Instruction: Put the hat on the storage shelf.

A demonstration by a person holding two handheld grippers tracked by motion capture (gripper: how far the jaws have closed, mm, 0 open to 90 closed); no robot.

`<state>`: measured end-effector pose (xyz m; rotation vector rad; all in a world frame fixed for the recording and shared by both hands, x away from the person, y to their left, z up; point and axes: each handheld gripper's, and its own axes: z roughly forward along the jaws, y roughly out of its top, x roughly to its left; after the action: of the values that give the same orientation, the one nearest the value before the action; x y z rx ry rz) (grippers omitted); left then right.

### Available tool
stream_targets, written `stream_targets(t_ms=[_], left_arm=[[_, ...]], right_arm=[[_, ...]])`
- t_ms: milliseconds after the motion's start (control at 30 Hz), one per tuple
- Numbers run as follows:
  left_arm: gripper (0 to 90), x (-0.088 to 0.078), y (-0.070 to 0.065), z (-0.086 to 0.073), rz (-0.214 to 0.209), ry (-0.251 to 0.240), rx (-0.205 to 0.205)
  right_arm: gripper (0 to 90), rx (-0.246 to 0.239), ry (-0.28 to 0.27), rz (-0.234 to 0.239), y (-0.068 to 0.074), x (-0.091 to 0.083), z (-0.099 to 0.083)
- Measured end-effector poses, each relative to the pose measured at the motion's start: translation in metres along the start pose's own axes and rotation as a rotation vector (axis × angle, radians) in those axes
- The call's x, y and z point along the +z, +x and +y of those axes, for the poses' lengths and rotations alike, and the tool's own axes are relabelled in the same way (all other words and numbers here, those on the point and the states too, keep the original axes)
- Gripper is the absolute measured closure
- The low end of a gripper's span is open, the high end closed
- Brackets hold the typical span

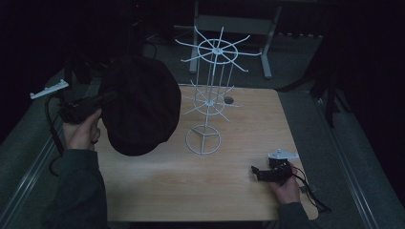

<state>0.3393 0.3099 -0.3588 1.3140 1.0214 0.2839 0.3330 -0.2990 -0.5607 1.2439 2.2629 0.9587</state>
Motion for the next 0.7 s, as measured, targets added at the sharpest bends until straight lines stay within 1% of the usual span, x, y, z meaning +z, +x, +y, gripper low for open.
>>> stream_targets(t_ms=[267,467,533,700], left_arm=[[74.7,-0.0007,-0.0027,0.0034,-0.023,-0.004,0.004],[74.7,-0.0013,-0.0052,0.0054,-0.026,-0.003,0.008],[74.7,-0.0015,-0.0068,0.0068,-0.033,-0.002,0.014],[74.7,-0.0010,-0.0077,0.0076,-0.036,-0.009,0.008]], right_arm=[[11.6,0.000,0.000,0.000,0.0000,0.0000,0.0000],[11.6,0.000,0.000,0.000,0.0000,0.0000,0.0000],[11.6,0.000,0.000,0.000,0.0000,0.0000,0.0000],[11.6,0.000,0.001,0.000,0.0000,-0.0001,0.0000]])
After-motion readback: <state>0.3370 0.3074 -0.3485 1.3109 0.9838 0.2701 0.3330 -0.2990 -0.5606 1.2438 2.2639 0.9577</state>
